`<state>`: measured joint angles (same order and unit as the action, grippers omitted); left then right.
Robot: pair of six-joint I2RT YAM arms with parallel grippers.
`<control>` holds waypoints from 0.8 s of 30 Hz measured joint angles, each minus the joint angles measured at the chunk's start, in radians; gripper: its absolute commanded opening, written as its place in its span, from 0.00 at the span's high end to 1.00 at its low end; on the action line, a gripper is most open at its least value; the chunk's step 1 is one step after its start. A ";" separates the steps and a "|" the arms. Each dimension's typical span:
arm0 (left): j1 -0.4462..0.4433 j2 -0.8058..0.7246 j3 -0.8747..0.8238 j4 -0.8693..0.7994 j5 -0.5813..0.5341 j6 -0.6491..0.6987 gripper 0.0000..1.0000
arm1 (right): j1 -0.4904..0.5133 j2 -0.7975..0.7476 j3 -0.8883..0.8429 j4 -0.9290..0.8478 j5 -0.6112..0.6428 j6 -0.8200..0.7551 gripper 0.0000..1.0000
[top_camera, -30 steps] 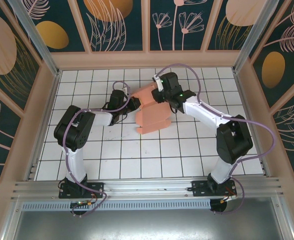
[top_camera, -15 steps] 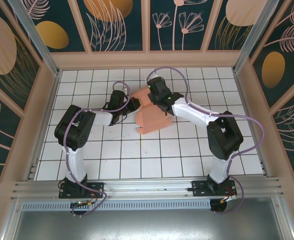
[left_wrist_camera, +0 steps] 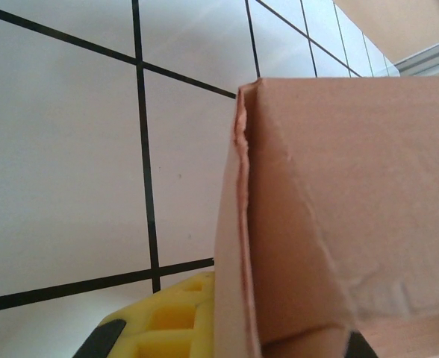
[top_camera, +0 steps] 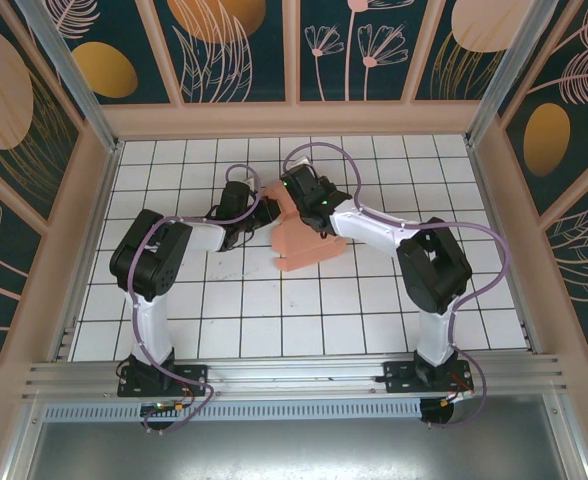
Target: Fold the paper box
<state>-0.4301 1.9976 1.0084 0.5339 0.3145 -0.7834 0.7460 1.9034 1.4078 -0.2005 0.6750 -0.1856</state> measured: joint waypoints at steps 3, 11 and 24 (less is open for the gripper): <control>0.000 0.000 0.000 0.001 0.002 0.000 1.00 | 0.000 0.000 0.000 0.000 0.007 -0.001 0.75; 0.000 0.000 0.000 0.001 0.003 0.000 1.00 | 0.000 0.013 0.000 0.000 0.028 -0.027 0.78; 0.000 0.000 0.000 -0.004 0.016 -0.019 1.00 | 0.013 0.055 0.021 0.017 0.135 -0.064 1.00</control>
<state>-0.4301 1.9976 1.0084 0.5297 0.3305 -0.8028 0.7586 1.9583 1.4292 -0.1833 0.8104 -0.2493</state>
